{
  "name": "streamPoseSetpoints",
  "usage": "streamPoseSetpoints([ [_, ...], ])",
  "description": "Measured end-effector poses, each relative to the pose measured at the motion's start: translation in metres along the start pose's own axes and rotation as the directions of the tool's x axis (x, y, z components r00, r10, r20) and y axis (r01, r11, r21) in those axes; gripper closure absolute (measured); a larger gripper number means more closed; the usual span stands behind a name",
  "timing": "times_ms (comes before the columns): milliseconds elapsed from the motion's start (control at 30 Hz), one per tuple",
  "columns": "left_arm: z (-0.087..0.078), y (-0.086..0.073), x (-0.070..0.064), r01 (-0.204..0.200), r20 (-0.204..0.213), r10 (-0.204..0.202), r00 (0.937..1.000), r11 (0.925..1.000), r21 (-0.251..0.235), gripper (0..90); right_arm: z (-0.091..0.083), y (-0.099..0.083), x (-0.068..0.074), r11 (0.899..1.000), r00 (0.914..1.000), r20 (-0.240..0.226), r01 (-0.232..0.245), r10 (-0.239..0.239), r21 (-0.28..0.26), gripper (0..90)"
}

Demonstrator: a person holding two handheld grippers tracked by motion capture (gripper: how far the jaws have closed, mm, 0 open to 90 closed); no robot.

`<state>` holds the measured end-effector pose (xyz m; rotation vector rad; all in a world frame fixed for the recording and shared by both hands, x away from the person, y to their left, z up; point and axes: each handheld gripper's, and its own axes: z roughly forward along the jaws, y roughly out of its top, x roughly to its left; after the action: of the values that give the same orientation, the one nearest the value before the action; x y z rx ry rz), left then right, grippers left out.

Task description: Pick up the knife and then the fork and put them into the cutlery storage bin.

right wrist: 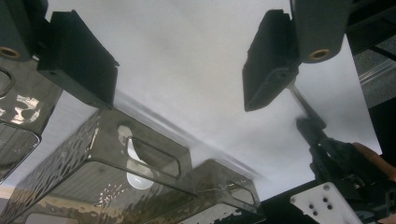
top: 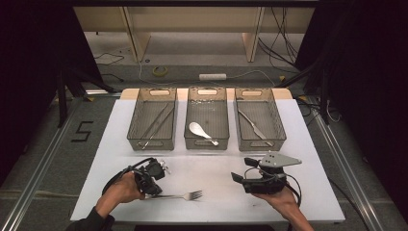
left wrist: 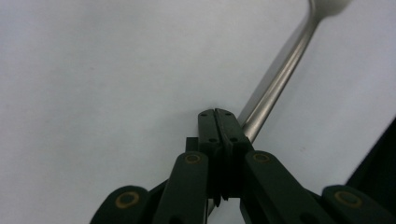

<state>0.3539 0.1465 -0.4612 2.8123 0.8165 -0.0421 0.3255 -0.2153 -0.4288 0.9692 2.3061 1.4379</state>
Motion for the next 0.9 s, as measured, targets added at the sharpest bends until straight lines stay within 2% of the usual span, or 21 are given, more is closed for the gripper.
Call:
streamPoseSetpoints([
  [133,0.001,-0.001,-0.008,-0.013,0.012,0.013,0.9999,0.9999,0.001,88.8,0.000,0.000,0.000,1.000,1.0000,0.002,0.005,-0.005,0.002,27.4],
  [300,0.000,-0.003,-0.009,-0.021,0.002,0.021,0.9998,0.9998,-0.005,88.4,0.000,0.000,0.001,1.000,0.9999,0.007,0.009,-0.009,0.004,27.4],
  [467,-0.005,-0.003,-0.011,-0.036,-0.025,0.036,0.9990,0.9993,-0.012,74.1,0.000,0.000,0.001,1.000,1.0000,0.004,0.008,-0.008,0.005,27.4],
  [567,-0.006,-0.003,-0.013,-0.038,-0.015,0.038,0.9992,0.9992,-0.015,63.8,0.000,0.000,0.001,1.000,1.0000,0.002,0.009,-0.009,0.005,27.4],
  [667,-0.003,-0.002,-0.016,-0.054,-0.013,0.054,0.9985,0.9985,0.007,55.8,0.001,0.000,0.001,1.000,1.0000,0.002,0.008,-0.008,0.006,27.4],
  [767,-0.001,-0.001,-0.019,-0.070,-0.014,0.070,0.9974,0.9974,0.017,52.7,0.001,0.000,0.001,1.000,1.0000,-0.002,0.009,-0.009,0.007,27.4],
  [867,0.000,-0.001,-0.021,-0.064,-0.019,0.064,0.9977,0.9979,0.005,53.1,0.001,0.000,0.001,1.000,0.9999,-0.003,0.009,-0.009,0.008,27.4],
  [900,0.000,0.000,-0.021,-0.084,-0.017,0.084,0.9963,0.9963,0.018,54.9,0.001,0.000,0.001,1.000,0.9999,-0.003,0.011,-0.011,0.008,27.4],
])
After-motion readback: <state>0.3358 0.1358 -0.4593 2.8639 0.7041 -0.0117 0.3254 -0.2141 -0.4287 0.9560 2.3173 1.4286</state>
